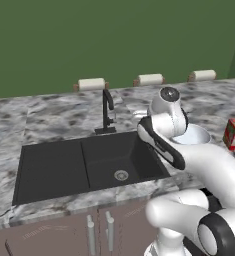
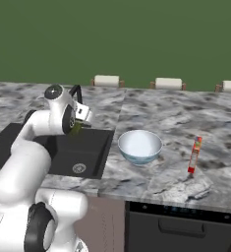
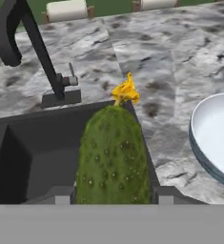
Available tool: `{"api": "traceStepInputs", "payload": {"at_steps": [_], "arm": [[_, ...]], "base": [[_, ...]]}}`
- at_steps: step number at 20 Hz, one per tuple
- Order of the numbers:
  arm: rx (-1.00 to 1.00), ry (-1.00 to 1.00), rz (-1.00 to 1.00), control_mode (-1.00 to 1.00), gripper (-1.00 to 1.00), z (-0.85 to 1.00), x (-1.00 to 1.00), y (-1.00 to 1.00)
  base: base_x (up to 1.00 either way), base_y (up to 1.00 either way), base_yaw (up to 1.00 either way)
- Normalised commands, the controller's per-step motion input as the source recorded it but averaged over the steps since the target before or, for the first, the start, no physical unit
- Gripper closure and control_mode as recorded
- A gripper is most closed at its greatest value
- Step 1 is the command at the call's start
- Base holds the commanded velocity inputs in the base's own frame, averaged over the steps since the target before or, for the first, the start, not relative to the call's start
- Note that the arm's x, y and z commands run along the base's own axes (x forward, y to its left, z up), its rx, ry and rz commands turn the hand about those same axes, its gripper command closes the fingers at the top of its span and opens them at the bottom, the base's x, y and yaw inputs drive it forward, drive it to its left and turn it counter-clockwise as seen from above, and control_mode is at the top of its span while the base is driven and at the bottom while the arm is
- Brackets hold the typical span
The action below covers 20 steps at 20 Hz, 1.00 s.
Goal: Pick the cucumber from the sink and place it in the bowl. Then pick the bowl and place it in the microwave. Then close the microwave door and press the start button.
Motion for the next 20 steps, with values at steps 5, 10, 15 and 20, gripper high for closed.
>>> {"api": "traceStepInputs", "payload": {"at_steps": [5,10,15,20], "arm": [[0.02,0.1,-0.18,-1.0,1.0,0.6,-0.22,-0.96],[0.06,0.15,-0.07,-1.0,1.0,-0.25,0.03,-0.99],[0.03,0.19,0.04,-1.0,1.0,-0.96,0.27,-0.88],[0.07,0.07,0.01,-1.0,1.0,-0.06,0.22,-0.68]], "base": [[0.0,0.0,0.0],[0.0,0.0,0.0],[0.0,0.0,0.0],[0.0,0.0,0.0]]}}
